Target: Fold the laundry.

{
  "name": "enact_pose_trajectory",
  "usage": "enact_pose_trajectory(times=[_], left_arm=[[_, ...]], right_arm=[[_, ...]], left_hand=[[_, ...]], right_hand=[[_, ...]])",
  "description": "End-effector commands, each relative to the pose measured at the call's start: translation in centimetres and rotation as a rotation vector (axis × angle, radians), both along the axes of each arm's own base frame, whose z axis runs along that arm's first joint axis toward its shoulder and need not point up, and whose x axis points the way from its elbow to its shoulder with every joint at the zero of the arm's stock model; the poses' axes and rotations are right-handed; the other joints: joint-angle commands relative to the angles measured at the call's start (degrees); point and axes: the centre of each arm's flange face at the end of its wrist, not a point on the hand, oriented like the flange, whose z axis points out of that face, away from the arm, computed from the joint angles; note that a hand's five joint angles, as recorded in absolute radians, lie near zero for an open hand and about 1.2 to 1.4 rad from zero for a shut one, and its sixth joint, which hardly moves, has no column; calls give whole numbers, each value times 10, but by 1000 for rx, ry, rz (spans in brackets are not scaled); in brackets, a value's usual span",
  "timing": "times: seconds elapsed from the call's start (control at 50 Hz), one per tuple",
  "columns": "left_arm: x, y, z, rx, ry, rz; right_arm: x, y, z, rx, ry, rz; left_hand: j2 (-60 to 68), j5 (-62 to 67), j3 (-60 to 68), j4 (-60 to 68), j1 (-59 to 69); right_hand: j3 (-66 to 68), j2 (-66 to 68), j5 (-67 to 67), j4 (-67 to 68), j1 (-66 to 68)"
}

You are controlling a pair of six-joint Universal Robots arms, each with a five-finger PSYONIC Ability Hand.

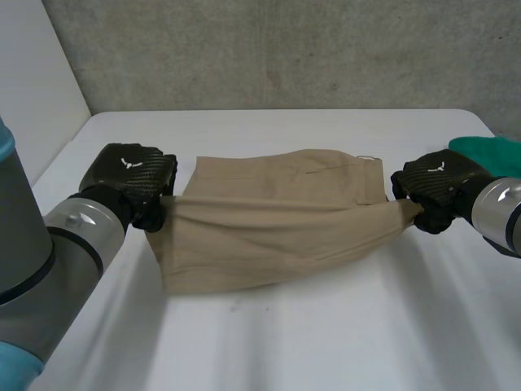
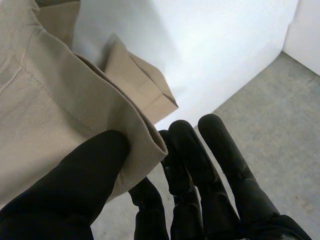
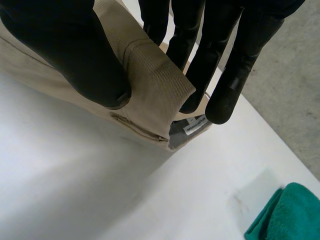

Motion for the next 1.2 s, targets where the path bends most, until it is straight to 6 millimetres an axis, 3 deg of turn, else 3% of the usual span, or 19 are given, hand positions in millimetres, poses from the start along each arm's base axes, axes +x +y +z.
enact_pose_trajectory(times=[0.02, 0.2, 0.24, 0.26, 0.3, 0.36, 0.46, 0.5, 0.56, 0.64, 0.82, 1.2], left_arm=[[0, -3, -19, 63, -35, -5], [-23, -46, -83, 107, -64, 5], [-26, -53, -91, 108, -68, 9], [-30, -57, -97, 113, -71, 6], [-31, -59, -102, 125, -78, 6], [-33, -53, -102, 132, -82, -6], [-21, -28, -73, 95, -46, -23], [-14, -8, -62, 77, -35, -43], [-8, 16, -56, 70, -26, -81], [-1, 33, -71, 125, -52, -97], [1, 33, -121, 229, -121, -90], [-9, 16, -140, 213, -120, -86]], right_arm=[[0, -1, -7, 69, 12, 0], [19, -5, -43, 98, -7, 33], [21, -9, -52, 96, -29, 19], [21, -11, -55, 97, -38, 12], [21, -13, -60, 108, -52, 1], [22, -14, -67, 132, -73, -11], [22, -13, -72, 132, -87, -16], [22, -13, -74, 123, -88, -20], [22, -12, -76, 116, -90, -20], [22, -11, -78, 120, -89, -18], [21, -9, -80, 130, -87, -17], [21, -7, -83, 138, -85, -16]], left_hand=[[116, 135, 120, 114, 147], [101, 120, 105, 99, 132], [-16, 3, -12, -18, 15], [-206, -188, -203, -209, -175], [-379, -360, -375, -382, -348], [-462, -443, -458, -465, -431], [-447, -428, -443, -450, -416], [-447, -428, -443, -450, -416], [-424, -405, -420, -426, -393], [-310, -291, -306, -312, -279], [-324, -306, -321, -327, -293], [-250, -232, -247, -253, -219]], right_hand=[[116, 135, 141, 120, 272], [116, 135, 141, 120, 272], [116, 135, 141, 120, 272], [116, 135, 141, 120, 272], [116, 135, 141, 120, 272], [116, 135, 141, 120, 272], [116, 135, 141, 120, 272], [116, 135, 141, 120, 272], [116, 135, 141, 120, 272], [116, 135, 141, 120, 272], [116, 135, 141, 120, 272], [116, 135, 141, 120, 272]])
